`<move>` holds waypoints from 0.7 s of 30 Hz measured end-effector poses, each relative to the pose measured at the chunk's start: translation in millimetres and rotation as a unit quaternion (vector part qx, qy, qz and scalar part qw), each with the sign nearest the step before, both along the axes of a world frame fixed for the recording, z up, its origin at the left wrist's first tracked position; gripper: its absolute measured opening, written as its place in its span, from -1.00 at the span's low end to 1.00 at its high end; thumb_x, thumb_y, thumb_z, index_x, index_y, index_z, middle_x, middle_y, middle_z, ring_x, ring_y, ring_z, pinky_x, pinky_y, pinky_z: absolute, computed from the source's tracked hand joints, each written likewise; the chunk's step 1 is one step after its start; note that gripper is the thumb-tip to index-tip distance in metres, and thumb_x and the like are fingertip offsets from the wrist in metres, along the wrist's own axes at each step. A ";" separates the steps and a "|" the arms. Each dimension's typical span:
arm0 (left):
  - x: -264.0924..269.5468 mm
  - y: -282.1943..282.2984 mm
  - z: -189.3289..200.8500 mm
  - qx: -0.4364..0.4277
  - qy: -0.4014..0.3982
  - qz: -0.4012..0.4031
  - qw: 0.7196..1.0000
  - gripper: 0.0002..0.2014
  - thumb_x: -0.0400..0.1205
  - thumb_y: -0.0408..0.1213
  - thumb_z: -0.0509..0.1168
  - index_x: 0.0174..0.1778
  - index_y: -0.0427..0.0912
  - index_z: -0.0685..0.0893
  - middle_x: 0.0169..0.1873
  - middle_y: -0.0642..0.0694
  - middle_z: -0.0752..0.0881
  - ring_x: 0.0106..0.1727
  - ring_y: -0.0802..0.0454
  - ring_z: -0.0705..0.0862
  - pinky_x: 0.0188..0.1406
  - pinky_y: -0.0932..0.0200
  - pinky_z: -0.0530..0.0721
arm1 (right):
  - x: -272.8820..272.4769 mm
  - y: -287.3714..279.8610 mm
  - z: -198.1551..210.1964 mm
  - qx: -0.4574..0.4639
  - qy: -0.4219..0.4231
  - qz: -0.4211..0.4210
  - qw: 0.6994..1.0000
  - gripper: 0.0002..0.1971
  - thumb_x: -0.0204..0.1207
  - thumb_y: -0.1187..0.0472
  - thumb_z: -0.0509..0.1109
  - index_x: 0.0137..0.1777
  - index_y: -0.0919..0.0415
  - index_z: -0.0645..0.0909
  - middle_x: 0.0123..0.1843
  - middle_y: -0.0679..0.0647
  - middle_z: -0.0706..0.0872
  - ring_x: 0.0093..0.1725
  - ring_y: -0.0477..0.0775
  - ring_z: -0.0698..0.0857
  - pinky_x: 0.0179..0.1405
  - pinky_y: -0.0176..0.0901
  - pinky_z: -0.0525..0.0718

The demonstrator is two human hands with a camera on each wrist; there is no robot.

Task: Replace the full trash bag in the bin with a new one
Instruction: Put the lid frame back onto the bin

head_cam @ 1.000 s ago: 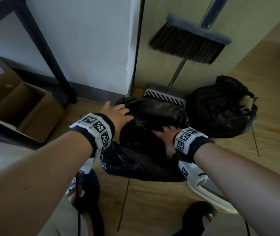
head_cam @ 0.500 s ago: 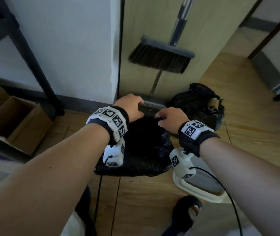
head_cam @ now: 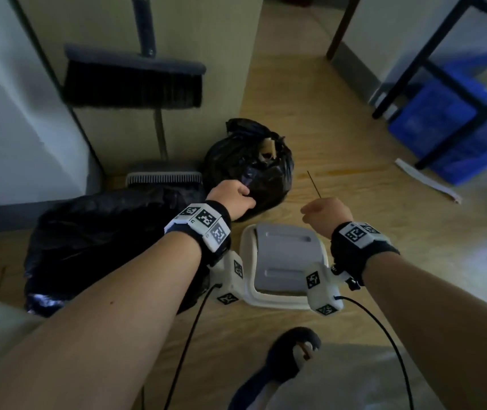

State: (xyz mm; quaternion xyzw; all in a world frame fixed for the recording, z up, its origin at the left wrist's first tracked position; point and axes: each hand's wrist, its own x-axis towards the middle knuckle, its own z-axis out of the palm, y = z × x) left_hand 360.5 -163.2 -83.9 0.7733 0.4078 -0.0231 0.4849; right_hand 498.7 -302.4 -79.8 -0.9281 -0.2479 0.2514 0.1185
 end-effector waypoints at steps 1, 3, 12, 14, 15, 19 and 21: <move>8.0 -3.1 -7.0 -0.008 0.005 0.009 1.000 -0.56 0.57 -0.15 0.34 0.38 -0.13 0.59 0.31 -0.11 0.65 0.32 -0.07 0.61 0.24 0.15 0.52 | 9.0 -7.7 -7.9 0.003 0.012 -0.022 1.000 -0.75 0.58 0.25 0.30 0.17 0.21 0.74 0.27 0.16 0.73 0.25 0.22 0.67 0.14 -0.09 0.65; 22.6 -10.0 -21.0 -0.020 0.013 0.020 1.000 -0.56 0.57 -0.15 0.34 0.39 -0.14 0.58 0.34 -0.11 0.64 0.36 -0.09 0.59 0.32 0.12 0.51 | 23.0 -20.9 -26.7 0.003 0.034 -0.052 0.998 -0.74 0.57 0.25 0.30 0.18 0.20 0.74 0.27 0.13 0.73 0.24 0.20 0.67 0.05 -0.16 0.61; 78.6 -34.9 -99.7 -0.093 0.118 0.065 0.986 -0.90 0.59 -0.24 0.29 -0.24 -0.06 0.53 -0.25 -0.04 0.52 -0.25 0.03 0.53 -0.28 0.20 0.44 | 65.3 -64.8 -115.9 -0.056 0.125 -0.166 0.977 -0.60 0.54 0.26 0.32 0.39 0.14 0.58 0.31 0.19 0.69 0.22 0.22 0.68 0.00 -0.11 0.61; 83.1 -35.9 -116.7 -0.121 0.127 0.102 0.979 -0.52 0.58 -0.21 0.32 0.41 -0.25 0.46 0.32 -0.20 0.56 0.33 -0.16 0.56 0.25 0.05 0.50 | 71.7 -69.9 -129.0 -0.055 0.136 -0.193 0.970 -0.52 0.54 0.27 0.31 0.48 0.16 0.48 0.32 0.22 0.68 0.23 0.23 0.67 -0.01 -0.12 0.59; 84.1 -35.2 -122.9 -0.130 0.134 0.120 0.975 -0.37 0.57 -0.20 0.33 0.55 -0.28 0.31 0.48 -0.22 0.45 0.46 -0.18 0.47 0.36 0.03 0.44 | 74.3 -70.9 -134.7 -0.059 0.140 -0.198 0.968 -0.49 0.54 0.27 0.31 0.52 0.17 0.42 0.34 0.23 0.66 0.24 0.23 0.66 -0.03 -0.14 0.56; 81.0 -32.6 -145.6 -0.177 0.182 0.146 0.956 -0.25 0.59 -0.22 0.28 0.65 -0.18 0.07 0.59 -0.23 0.30 0.55 -0.24 0.36 0.42 -0.10 0.41 | 76.8 -69.7 -155.7 -0.092 0.160 -0.192 0.964 -0.40 0.54 0.28 0.31 0.60 0.17 0.29 0.42 0.26 0.58 0.34 0.28 0.61 0.07 -0.03 0.59; 78.6 -33.3 -151.7 -0.194 0.206 0.131 0.950 -0.23 0.59 -0.30 0.26 0.67 -0.16 0.01 0.59 -0.25 0.29 0.55 -0.27 0.36 0.41 -0.14 0.42 | 74.8 -67.0 -162.5 -0.108 0.168 -0.177 0.964 -0.43 0.55 0.29 0.29 0.58 0.18 0.30 0.39 0.29 0.60 0.34 0.32 0.60 0.14 0.06 0.60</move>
